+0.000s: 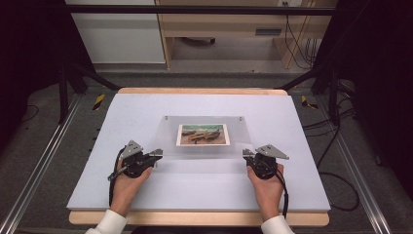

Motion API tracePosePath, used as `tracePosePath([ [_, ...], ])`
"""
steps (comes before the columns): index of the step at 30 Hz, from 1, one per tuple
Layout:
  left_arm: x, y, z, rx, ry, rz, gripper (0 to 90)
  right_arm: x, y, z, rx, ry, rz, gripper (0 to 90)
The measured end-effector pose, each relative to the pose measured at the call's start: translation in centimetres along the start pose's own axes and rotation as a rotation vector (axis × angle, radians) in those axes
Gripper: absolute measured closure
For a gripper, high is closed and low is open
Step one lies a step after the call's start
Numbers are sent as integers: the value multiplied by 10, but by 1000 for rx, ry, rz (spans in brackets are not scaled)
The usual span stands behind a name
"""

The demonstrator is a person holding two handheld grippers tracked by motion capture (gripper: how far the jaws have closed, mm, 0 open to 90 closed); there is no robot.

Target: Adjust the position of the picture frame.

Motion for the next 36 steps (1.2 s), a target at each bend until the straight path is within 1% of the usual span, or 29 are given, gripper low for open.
tracePosePath([
  [1, 0, 0, 1, -3, 6, 6, 838, 0, -1, 1, 2, 0, 9, 847],
  [3, 0, 0, 2, -9, 5, 7, 837, 2, -2, 2, 1, 4, 11, 847],
  [7, 2, 3, 5, -23, 3, 6, 837, 3, 0, 4, -4, 9, -1, 847],
  [13, 7, 3, 10, -22, 30, 4, 829, 8, -1, 8, 0, 42, 6, 842],
  [15, 7, 3, 11, -23, 32, 4, 829, 8, -2, 8, 4, 43, 1, 842],
  [19, 8, 3, 13, -20, 53, 18, 830, 10, -2, 9, -2, 55, 3, 840],
  [27, 10, 2, 15, -27, 54, 18, 833, 11, -3, 10, -2, 64, -7, 839],
  [36, 9, 2, 14, -27, 62, 27, 835, 12, -3, 10, -6, 67, -1, 839],
])
Point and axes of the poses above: each handheld gripper's, and its own axes: z roughly forward along the jaws, x roughly out of its underside, y roughly to its left, the point moved 1 cm from there along z, roughly forward along the jaws, and after that the axes turned 2 degrees about z, right-handed, at the moved point
